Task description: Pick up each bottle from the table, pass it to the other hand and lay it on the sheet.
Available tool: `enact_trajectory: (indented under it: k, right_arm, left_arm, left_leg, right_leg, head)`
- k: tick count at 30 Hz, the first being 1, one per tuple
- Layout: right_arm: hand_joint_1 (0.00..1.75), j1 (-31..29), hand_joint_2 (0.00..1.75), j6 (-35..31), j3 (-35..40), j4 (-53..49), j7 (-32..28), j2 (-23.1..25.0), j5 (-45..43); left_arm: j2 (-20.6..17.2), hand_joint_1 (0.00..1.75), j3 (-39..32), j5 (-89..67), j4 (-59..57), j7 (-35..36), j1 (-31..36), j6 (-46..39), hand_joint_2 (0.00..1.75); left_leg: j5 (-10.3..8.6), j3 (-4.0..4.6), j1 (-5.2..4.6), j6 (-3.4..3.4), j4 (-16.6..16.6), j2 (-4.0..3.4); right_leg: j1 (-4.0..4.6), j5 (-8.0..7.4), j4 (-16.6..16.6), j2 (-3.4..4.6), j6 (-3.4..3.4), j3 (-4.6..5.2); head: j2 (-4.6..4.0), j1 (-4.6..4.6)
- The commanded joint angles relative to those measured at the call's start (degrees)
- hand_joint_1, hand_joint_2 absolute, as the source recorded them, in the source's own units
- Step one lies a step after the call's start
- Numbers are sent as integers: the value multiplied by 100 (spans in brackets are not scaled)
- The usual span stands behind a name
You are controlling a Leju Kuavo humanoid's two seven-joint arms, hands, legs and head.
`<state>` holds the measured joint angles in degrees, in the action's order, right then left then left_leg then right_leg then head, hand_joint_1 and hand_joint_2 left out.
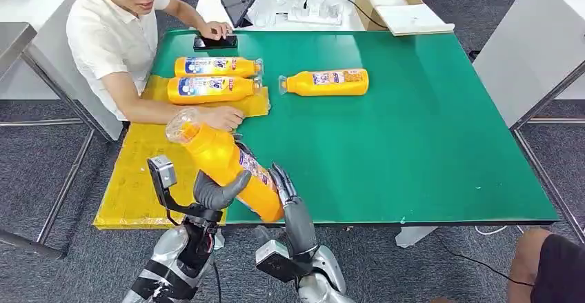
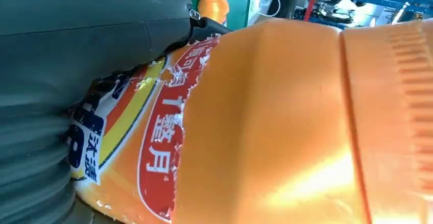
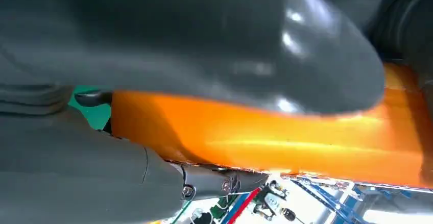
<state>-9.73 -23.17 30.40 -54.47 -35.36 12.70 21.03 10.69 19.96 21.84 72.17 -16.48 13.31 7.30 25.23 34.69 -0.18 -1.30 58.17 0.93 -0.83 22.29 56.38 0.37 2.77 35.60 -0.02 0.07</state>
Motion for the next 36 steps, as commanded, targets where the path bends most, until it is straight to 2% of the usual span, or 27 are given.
enact_trajectory:
  k: [1, 3, 9, 12, 13, 14, 17, 21, 24, 29, 32, 36]
  right_arm:
    - [0, -168, 0, -18, 361, 146, -279, -4, -122]
    - [0, -94, 0, -106, 258, 194, -359, 24, -228]
    - [0, 174, 0, -324, 7, -40, -351, -52, -222]
    - [0, 341, 0, -242, -203, -127, -213, -70, -113]
    - [0, 389, 0, -162, -438, 45, 269, -30, -235]
    - [0, 403, 0, -124, -540, 191, 125, -61, -275]
    - [0, 357, 0, -63, -760, 486, -147, -8, -272]
    - [0, 332, 0, -62, -880, 497, -112, 19, -247]
    - [0, 330, 0, -42, -953, 486, -91, 32, -233]
    - [0, 323, 0, 7, -1010, 500, -73, 59, -145]
    - [0, 321, 0, 25, -1029, 480, -47, 75, -102]
    - [0, 229, 0, 114, -1014, 561, -33, 111, -15]
  left_arm:
    - [-148, 175, 191, -1023, -919, -204, 485, -1114, 175]
    - [-260, 175, 209, -2041, -1207, -447, 757, -1877, 175]
    - [-612, 175, -122, -2823, -989, -135, 760, -1443, 175]
    - [-756, 175, -67, -4199, -1015, 39, 830, -2000, 175]
    - [-1323, 175, 672, -5775, -1232, 1094, 1139, -2344, 175]
    - [-1405, 175, 451, -6447, -1280, 967, 1185, -2202, 175]
    - [-1342, 175, -84, -6696, -1311, 640, 1172, -1974, 175]
    - [-1328, 175, -157, -6700, -1051, 569, 1042, -1817, 175]
    - [-1406, 175, 16, -7165, -1133, 805, 1154, -1877, 175]
    - [-1493, 171, 221, -7934, -1736, 1271, 1728, -1928, 175]
    - [-1531, 175, 322, -8474, -2096, 1588, 2148, -1936, 175]
    - [-1412, 175, 682, -8963, -3328, 2078, 3035, -1367, 175]
  left_leg:
    - [6, -20, 2, 7, -5, -10]
    - [4, -22, 3, 9, -5, 1]
    - [9, -34, 5, 12, -9, -22]
    - [3, -24, 7, 8, -6, 1]
    - [7, -33, 12, 12, -6, 0]
    - [0, -20, 7, 8, -9, 0]
    - [3, -37, 11, 13, -12, -9]
    - [5, -22, 9, 11, -6, -16]
    - [12, -39, 14, 14, -6, -9]
    - [5, -22, 14, 13, 0, -2]
    - [0, -11, 11, 10, 0, 7]
    - [-3, -8, 13, 11, 3, 15]
  right_leg:
    - [3, 4, -4, 3, -8, -18]
    - [5, 6, -3, -8, -10, -21]
    - [7, 5, -6, 11, -14, -26]
    - [9, 8, -4, -12, -9, -19]
    - [12, 12, -4, -9, -14, -27]
    - [5, 5, -2, -3, -10, -15]
    - [10, 7, -8, -5, -14, -31]
    - [8, 5, -1, 4, -11, -11]
    - [14, 13, -5, -4, -16, -34]
    - [14, 8, 1, -10, -15, -18]
    - [11, 5, 2, -14, -11, -8]
    - [11, 6, 6, -24, -10, -8]
  head:
    - [0, 0]
    - [0, 0]
    - [0, -2]
    - [0, -2]
    - [0, 0]
    - [0, -2]
    - [0, 2]
    - [0, -2]
    - [0, -2]
    - [0, 0]
    - [0, 2]
    - [0, 0]
